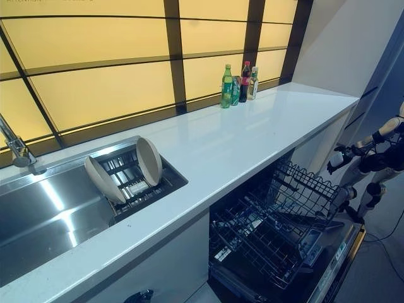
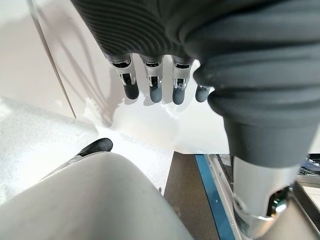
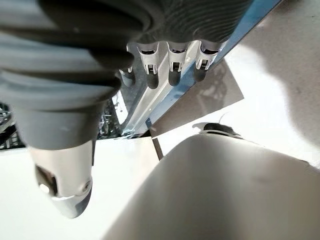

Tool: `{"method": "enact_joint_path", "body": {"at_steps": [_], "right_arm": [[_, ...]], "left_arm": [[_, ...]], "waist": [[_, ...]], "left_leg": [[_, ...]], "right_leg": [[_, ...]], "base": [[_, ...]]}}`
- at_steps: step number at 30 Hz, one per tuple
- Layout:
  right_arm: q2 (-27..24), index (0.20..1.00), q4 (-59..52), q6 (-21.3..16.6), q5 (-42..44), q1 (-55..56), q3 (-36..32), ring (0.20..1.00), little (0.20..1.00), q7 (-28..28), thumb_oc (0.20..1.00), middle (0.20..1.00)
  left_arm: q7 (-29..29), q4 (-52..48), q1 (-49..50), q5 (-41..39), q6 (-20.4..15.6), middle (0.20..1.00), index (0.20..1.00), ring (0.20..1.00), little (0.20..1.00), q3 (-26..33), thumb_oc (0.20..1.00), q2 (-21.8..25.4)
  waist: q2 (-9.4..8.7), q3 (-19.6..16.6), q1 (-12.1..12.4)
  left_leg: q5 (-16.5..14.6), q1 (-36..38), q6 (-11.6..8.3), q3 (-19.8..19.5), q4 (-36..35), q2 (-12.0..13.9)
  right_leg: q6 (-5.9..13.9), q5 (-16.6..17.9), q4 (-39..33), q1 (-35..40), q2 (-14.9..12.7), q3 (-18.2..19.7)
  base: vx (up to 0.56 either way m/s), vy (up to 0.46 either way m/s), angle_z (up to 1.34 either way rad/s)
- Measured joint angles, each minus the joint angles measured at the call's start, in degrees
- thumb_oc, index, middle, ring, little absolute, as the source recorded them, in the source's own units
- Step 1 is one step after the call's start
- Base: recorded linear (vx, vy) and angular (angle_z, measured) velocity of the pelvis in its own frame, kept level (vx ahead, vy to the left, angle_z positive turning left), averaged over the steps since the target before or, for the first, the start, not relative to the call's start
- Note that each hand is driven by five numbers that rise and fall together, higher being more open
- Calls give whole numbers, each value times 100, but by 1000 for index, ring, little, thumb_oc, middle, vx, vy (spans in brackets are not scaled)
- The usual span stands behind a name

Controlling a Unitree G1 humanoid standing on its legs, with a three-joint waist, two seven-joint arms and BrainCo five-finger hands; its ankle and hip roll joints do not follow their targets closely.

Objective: Pick up plates and place into dishwasher.

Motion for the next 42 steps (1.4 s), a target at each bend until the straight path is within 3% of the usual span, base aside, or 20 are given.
{"method": "enact_joint_path", "body": {"at_steps": [8,11,17,21,24,29,32,35,38,42], "right_arm": [[-22,1000,-271,-650,55,5,135,1000,1000,-92,1000,1000],[-20,1000,-567,-861,162,17,207,1000,1000,-13,1000,1000],[-20,1000,-1247,-953,662,12,216,1000,1000,405,1000,1000],[-32,1000,-1290,-927,723,10,225,1000,1000,414,1000,1000],[-34,1000,-1292,-881,722,-19,231,1000,1000,396,1000,1000],[-10,1000,-1288,-778,722,-28,240,1000,1000,345,1000,1000],[50,1000,-1236,-767,725,-79,274,1000,1000,319,1000,1000],[61,1000,-1133,-764,725,-117,427,1000,1000,287,1000,1000],[68,1000,-1113,-752,723,-111,527,1000,1000,252,1000,1000],[74,1000,-1132,-628,720,-106,634,1000,1000,183,1000,1000]], "left_arm": [[-8,-35,0,-27,-12,1000,1000,1000,1000,-8,1000,9],[-125,-120,6,-34,-190,1000,1000,1000,1000,-32,1000,28],[-1125,-1265,0,-1115,-769,1000,1000,1000,1000,-252,1000,76],[-2043,-2331,4,-2117,-779,1000,1000,1000,1000,-279,1000,147],[-3222,-3323,-37,-3373,-449,1000,1000,1000,1000,-231,1000,190],[-5337,-4595,-36,-5347,1320,1000,1000,1000,1000,-124,1000,-222],[-5862,-5219,-153,-6222,2053,1000,1000,1000,1000,-114,1000,-572],[-5876,-6090,-398,-7301,2308,1000,1000,1000,1000,-114,1000,-644],[-5168,-7105,-763,-8371,1921,1000,1000,1000,1000,30,1000,-593],[-3503,-7628,-1069,-7689,162,1000,1000,1000,1000,772,1000,-236]], "waist": [[17,11,-5],[45,59,-6],[105,175,-3],[160,231,-2],[211,281,9],[251,314,13],[239,315,6],[234,315,1],[222,313,7],[252,292,13]], "left_leg": [[0,-4,0,0,0,0],[0,-8,0,1,0,0],[4,-20,-1,1,-1,-1],[4,-33,1,-2,-2,-4],[5,-33,3,-10,-3,-8],[6,-25,5,-39,-3,-10],[-8,-10,27,-49,-1,-6],[-11,4,34,-51,0,-6],[-9,7,41,-65,-1,-13],[-9,6,41,-216,0,-17]], "right_leg": [[0,0,0,-10,0,0],[0,0,0,-15,0,0],[2,1,1,-26,-2,0],[28,19,0,-38,-2,-2],[30,20,0,-31,-8,-11],[29,18,-1,-13,-9,-34],[26,16,-1,7,-6,-38],[29,17,-1,23,-5,-36],[35,21,-1,55,-6,-37],[25,14,-2,113,-1,-96]], "base": [[0,0,0],[0,0,0],[0,0,0],[0,0,0],[0,0,0],[25,-36,2],[49,-54,1],[11,-10,0],[0,0,0],[11,-5,6]]}}
